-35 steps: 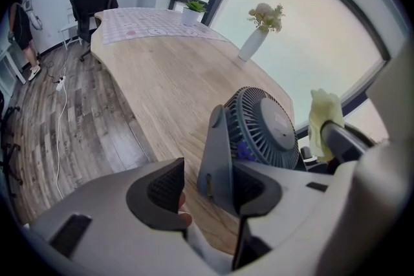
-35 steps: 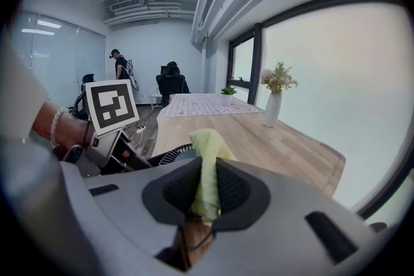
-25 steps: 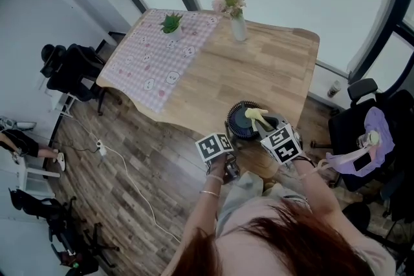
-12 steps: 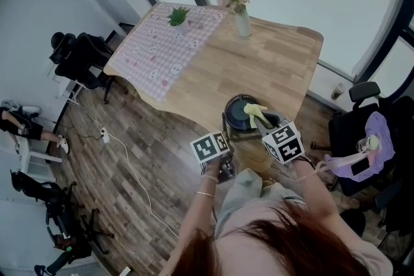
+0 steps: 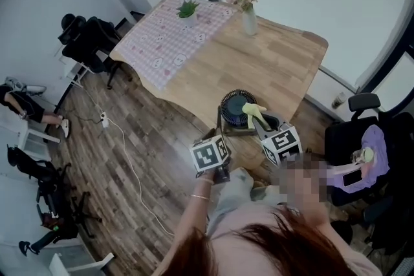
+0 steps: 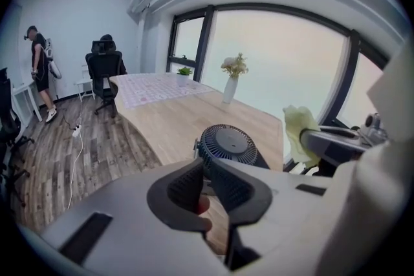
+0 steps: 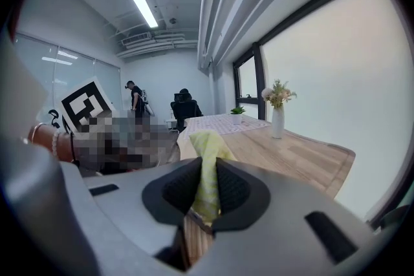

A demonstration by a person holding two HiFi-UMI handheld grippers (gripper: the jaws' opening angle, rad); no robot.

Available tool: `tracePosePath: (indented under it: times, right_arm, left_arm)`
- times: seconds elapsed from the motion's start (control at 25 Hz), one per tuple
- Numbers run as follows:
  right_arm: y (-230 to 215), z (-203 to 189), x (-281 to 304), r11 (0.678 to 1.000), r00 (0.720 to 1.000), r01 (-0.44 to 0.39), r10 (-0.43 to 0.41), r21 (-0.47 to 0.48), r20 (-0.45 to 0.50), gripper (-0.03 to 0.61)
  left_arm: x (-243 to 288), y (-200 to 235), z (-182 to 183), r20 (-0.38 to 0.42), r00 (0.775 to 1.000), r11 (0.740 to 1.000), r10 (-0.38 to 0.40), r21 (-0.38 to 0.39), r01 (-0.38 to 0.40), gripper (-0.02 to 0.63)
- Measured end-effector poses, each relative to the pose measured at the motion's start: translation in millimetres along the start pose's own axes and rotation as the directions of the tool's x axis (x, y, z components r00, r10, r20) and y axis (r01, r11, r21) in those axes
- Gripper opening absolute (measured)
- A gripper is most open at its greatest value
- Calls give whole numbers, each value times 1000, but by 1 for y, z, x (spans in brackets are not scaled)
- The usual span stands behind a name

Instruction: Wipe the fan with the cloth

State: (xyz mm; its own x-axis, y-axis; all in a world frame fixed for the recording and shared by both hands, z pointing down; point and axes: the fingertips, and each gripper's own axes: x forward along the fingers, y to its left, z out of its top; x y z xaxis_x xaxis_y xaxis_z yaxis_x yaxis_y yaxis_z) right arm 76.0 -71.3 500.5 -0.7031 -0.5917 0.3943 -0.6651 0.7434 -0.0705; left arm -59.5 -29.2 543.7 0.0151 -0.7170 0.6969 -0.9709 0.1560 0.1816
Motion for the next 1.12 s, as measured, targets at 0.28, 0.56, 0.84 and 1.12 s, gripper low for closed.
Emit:
tracePosePath:
  times: [0.28,0.56,0.84,1.12]
  right_arm:
    - [-5,9,-20,1000,999,-2,2,-1,48,51]
    - [-9,26,-37,1000,995,9,-8,-3,99,51]
    - [1,41,-51,1000,989,-21,18,20,146,51]
    - [15,58,-72,1000,978,-3,-2,25,206,51]
  left_arm:
    - [-20,-20,16,108,994,996,16,87,-25,23]
    - [-40,-36,43,220,975,990,-16,142,-15,18]
    - [-71,-56,60,326,941,968,-89,251,4,15]
    - [-112,-60,75,430,892,956,-142,293,11,15]
